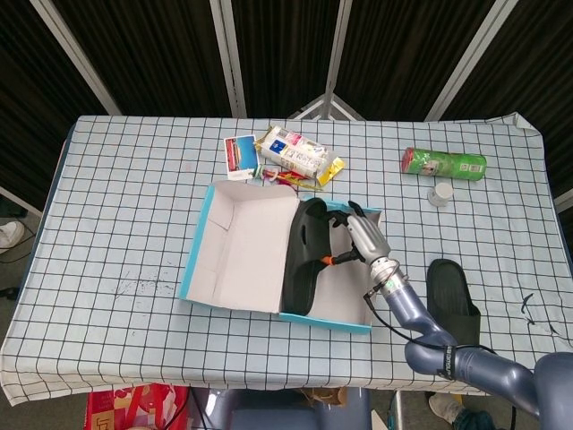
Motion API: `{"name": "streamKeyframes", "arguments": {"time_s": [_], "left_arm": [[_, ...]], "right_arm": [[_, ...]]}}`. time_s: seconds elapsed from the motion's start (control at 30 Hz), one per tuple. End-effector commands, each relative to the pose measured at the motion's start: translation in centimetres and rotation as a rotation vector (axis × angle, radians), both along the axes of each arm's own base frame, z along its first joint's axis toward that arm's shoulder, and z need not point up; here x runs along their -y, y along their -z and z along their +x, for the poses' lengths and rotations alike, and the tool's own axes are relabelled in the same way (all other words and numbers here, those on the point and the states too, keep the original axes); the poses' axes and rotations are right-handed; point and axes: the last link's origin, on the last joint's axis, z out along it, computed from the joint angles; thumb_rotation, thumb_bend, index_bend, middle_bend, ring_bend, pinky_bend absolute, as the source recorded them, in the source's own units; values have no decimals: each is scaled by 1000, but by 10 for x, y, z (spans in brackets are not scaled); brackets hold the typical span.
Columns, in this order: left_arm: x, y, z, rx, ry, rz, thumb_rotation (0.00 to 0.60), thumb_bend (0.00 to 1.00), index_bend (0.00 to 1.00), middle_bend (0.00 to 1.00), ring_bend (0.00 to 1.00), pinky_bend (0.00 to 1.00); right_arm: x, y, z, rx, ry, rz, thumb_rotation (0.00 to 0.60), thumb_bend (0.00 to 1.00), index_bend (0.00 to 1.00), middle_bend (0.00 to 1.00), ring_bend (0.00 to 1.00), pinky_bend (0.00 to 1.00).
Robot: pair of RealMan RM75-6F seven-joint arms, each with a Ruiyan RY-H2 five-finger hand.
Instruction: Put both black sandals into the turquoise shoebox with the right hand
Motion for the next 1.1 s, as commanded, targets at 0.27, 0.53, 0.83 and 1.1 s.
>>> {"name": "streamKeyframes", "arguments": {"time_s": [0.27,0.53,0.83,1.1], "left_arm": [[1,-1,0,2,1,3,600,373,152,57,0,131],[0,0,0,1,1,-1,600,373,152,57,32,131],[0,0,0,1,2,0,600,373,152,57,32,131],[0,0,0,2,0,0,600,373,152,57,32,131]], "right_arm": [[-7,9,4,-51,-61,37,600,499,714,652,346,0],[-8,6,7,-103,-80,78,600,507,743,652,346,0],[-6,4,14,-149,-40,144,600,545,766,657,346,0],[-9,9,18,-157,-10,197,600,549,766,657,346,0]]}}
